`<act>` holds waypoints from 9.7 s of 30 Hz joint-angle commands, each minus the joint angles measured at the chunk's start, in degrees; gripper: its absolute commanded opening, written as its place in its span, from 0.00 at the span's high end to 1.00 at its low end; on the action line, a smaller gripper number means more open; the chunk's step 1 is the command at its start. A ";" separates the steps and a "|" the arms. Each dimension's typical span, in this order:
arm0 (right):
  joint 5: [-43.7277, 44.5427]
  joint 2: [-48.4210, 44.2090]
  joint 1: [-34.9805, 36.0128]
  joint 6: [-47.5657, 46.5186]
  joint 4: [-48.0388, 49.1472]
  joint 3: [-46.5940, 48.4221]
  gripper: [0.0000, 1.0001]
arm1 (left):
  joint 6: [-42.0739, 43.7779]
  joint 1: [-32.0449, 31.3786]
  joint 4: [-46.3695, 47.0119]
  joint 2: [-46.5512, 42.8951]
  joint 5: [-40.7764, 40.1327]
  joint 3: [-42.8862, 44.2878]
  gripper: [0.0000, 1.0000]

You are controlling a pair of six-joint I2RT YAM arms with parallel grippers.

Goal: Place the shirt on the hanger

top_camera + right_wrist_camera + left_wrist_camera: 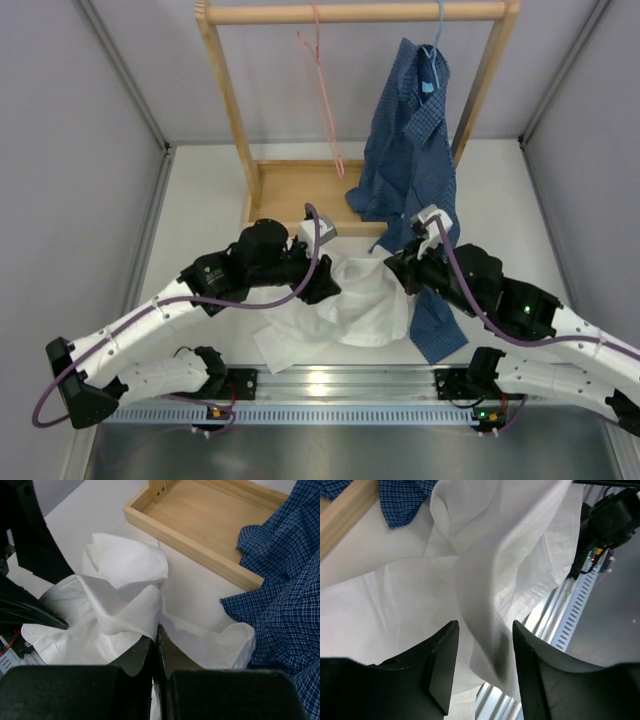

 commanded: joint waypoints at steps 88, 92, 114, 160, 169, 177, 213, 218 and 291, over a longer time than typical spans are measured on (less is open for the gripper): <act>-6.02 54.97 -19.18 -8.31 -4.45 71.14 1.00 | -19.90 -6.69 1.92 -11.21 -35.97 -16.37 1.00; -9.80 52.60 -19.18 -8.49 -4.45 68.44 1.00 | -21.65 -6.69 1.74 -12.35 -38.24 -16.55 1.00; -30.55 -10.85 -18.92 1.80 -10.41 3.21 1.00 | -27.20 13.34 2.44 0.56 -36.24 -6.88 1.00; -32.22 -0.15 -18.83 3.21 -23.88 8.82 1.00 | -25.00 10.11 6.93 8.39 3.13 6.38 1.00; -48.48 -5.23 -18.83 8.64 6.68 -3.38 1.00 | -27.20 1.40 7.01 3.38 7.53 18.95 1.00; -53.04 -5.50 -18.83 13.30 27.42 -6.54 1.00 | -25.02 -3.18 5.62 1.36 3.01 21.60 1.00; -34.50 -12.89 -13.82 20.17 61.73 -33.27 1.00 | 9.52 -12.58 -15.22 11.29 -10.55 48.30 0.02; -37.83 -14.11 -13.82 19.38 60.42 -33.36 1.00 | 17.25 -12.49 -10.04 9.09 -23.31 45.33 0.02; -34.32 -20.38 -13.73 22.52 16.63 -23.50 0.29 | 3.15 2.62 -4.88 -3.63 -7.39 21.62 1.00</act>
